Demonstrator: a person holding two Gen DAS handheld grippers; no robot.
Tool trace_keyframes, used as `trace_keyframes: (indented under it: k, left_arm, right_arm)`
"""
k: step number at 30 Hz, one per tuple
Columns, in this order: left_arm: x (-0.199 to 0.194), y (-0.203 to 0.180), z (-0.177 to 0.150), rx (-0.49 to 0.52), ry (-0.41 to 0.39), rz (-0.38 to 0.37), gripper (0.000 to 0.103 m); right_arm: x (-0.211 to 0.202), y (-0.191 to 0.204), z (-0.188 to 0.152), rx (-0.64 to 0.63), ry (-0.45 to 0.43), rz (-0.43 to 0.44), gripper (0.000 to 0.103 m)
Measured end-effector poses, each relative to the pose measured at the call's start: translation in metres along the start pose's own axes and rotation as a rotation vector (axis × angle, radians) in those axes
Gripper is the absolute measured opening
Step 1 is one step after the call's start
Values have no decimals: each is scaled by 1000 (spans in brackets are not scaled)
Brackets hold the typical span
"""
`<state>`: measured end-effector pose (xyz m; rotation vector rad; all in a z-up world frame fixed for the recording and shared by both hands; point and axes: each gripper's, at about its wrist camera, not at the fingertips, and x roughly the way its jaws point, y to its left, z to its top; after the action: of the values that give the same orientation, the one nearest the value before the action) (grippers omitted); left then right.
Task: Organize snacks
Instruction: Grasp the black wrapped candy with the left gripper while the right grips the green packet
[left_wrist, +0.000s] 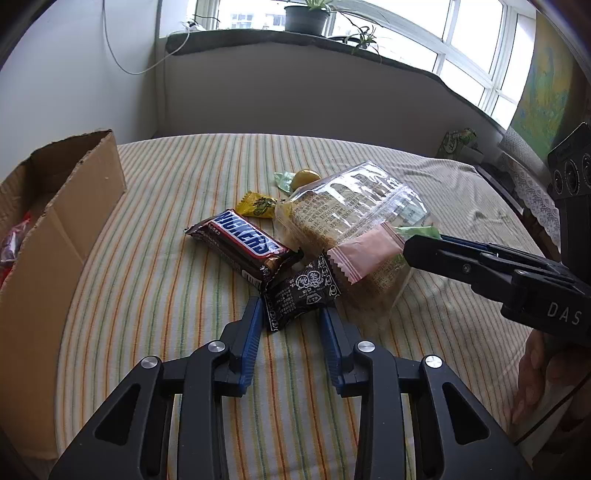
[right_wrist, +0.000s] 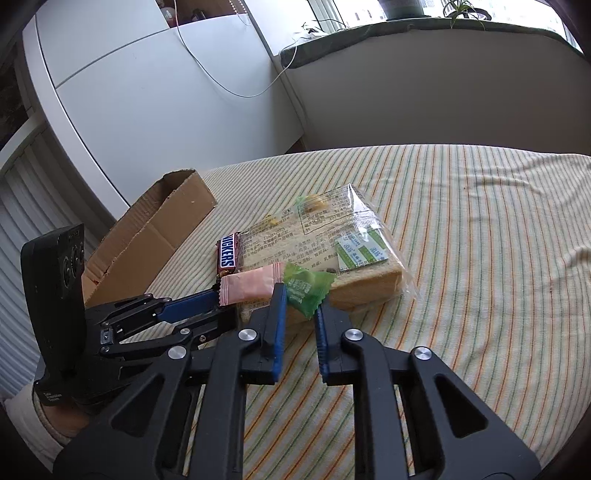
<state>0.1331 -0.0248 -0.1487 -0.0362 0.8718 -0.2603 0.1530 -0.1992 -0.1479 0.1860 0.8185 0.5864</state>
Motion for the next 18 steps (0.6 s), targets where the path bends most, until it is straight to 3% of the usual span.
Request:
trace_keyframes:
  k: [3,8,18]
  left_arm:
    - [2,-1,2,5,0,2,30]
    - [0,4,1,-9,-10,-14,14]
    - [-13,4,-3,-22,-56,-50,10]
  right_arm:
    - [-3,2,-1,-2,-17,7,9]
    - [-15,4,-4,-16,-51,3,5]
    - [-34,6,-7,-34,-88,-41,5]
